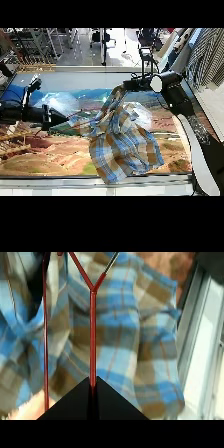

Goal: Fold the clothes and pants, and hang the long-sleeved shirts on hangers.

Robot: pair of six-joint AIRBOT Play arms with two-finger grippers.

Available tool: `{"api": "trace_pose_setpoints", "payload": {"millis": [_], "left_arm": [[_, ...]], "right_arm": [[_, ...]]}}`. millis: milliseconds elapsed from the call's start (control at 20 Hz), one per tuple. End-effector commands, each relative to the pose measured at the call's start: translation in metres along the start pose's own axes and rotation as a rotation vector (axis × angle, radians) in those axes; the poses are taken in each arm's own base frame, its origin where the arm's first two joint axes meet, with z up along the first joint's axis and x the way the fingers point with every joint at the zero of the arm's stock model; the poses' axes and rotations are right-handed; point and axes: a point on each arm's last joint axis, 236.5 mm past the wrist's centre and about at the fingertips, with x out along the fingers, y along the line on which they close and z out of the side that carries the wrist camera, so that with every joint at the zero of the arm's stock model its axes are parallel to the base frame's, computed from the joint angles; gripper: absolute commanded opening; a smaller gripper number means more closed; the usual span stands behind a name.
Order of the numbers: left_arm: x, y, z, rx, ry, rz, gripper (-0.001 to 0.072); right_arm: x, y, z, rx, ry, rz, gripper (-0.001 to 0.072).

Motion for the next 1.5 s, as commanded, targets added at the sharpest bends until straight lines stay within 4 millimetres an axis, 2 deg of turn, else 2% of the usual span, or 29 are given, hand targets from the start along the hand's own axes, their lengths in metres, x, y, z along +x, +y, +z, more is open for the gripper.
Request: {"api": "trace_pose_setpoints", "payload": {"millis": [0, 150, 350, 700, 850, 1000, 1150, 1300, 1450], "left_arm": [[-0.002, 0.015, 0.038, 0.022, -0.158, 0.079, 0.0016], [-0.001, 0.018, 0.048, 0.042, -0.2, 0.081, 0.0016], [0.014, 0.014, 0.055, 0.027, -0.241, 0.013, 0.0016], [0.023, 0.0, 0.04, -0.002, -0.201, -0.101, 0.0016], [0.024, 0.01, 0.044, -0.019, -0.216, -0.061, 0.0016], [0.026, 0.036, 0.052, -0.08, -0.253, 0.038, 0.0015], [0.041, 0.053, 0.056, -0.133, -0.272, 0.091, 0.0015], [0.069, 0.035, 0.063, -0.133, -0.269, 0.033, 0.0015], [0.08, 0.018, 0.069, -0.125, -0.276, -0.013, 0.0016]], "right_arm": [[-0.001, 0.0, 0.0, -0.026, 0.003, -0.001, 0.0029], [-0.001, 0.006, -0.001, -0.034, 0.002, 0.009, 0.003], [-0.001, 0.011, -0.001, -0.036, 0.0, 0.018, 0.0029], [-0.001, 0.01, -0.001, -0.037, -0.002, 0.016, 0.0029], [-0.001, 0.011, -0.001, -0.035, 0.0, 0.02, 0.0029], [-0.002, 0.015, -0.003, -0.027, 0.009, 0.033, 0.0029], [-0.015, 0.036, -0.002, -0.027, 0.001, 0.086, 0.0029], [-0.038, 0.071, -0.004, -0.081, -0.014, 0.139, 0.0029], [-0.061, 0.099, -0.023, -0.179, 0.032, 0.175, 0.0029]]}}
